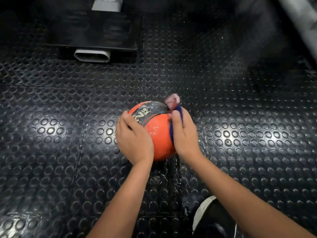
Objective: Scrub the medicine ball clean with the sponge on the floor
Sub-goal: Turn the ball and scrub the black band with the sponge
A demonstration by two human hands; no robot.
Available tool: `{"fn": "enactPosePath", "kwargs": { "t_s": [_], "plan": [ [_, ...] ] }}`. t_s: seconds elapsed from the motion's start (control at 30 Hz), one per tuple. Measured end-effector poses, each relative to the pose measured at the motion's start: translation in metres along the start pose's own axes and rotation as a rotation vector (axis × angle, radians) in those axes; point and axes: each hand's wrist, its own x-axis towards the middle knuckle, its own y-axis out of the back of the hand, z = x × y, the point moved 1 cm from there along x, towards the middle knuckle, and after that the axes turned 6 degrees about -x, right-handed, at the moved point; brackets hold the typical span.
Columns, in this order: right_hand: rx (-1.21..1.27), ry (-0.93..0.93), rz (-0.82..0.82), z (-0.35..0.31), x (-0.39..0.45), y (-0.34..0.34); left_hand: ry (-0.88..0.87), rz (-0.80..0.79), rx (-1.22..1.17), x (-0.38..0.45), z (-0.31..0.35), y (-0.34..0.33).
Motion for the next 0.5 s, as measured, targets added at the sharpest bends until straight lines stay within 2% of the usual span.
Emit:
{"fn": "enactPosePath", "kwargs": {
  "t_s": [0.1,0.2,0.27,0.33,0.4,0.43,0.47,0.5],
  "plan": [
    [0.236,-0.475,0.057,0.016,0.001,0.001,-0.084,-0.016,0.035,-0.007,0.005,-0.003],
    [0.331,-0.755,0.007,0.023,0.011,0.011,-0.188,-0.063,0.092,-0.016,0.009,-0.012],
    [0.230,-0.677,0.024,0.017,0.010,0.016,-0.252,-0.107,0.122,-0.020,0.010,-0.015],
    [0.107,-0.360,0.097,0.000,-0.001,0.021,-0.307,-0.142,0.127,-0.019,0.009,-0.016],
    [0.065,-0.085,0.046,-0.010,-0.010,0.024,-0.325,-0.180,0.129,-0.016,0.008,-0.014],
    [0.059,-0.064,0.020,-0.003,-0.010,0.024,-0.326,-0.197,0.128,-0.013,0.007,-0.012],
    [0.081,-0.127,0.009,0.006,-0.006,0.024,-0.324,-0.211,0.125,-0.012,0.006,-0.011],
    [0.113,-0.275,0.012,0.016,0.002,0.023,-0.322,-0.223,0.123,-0.010,0.007,-0.010]
  ]
}}
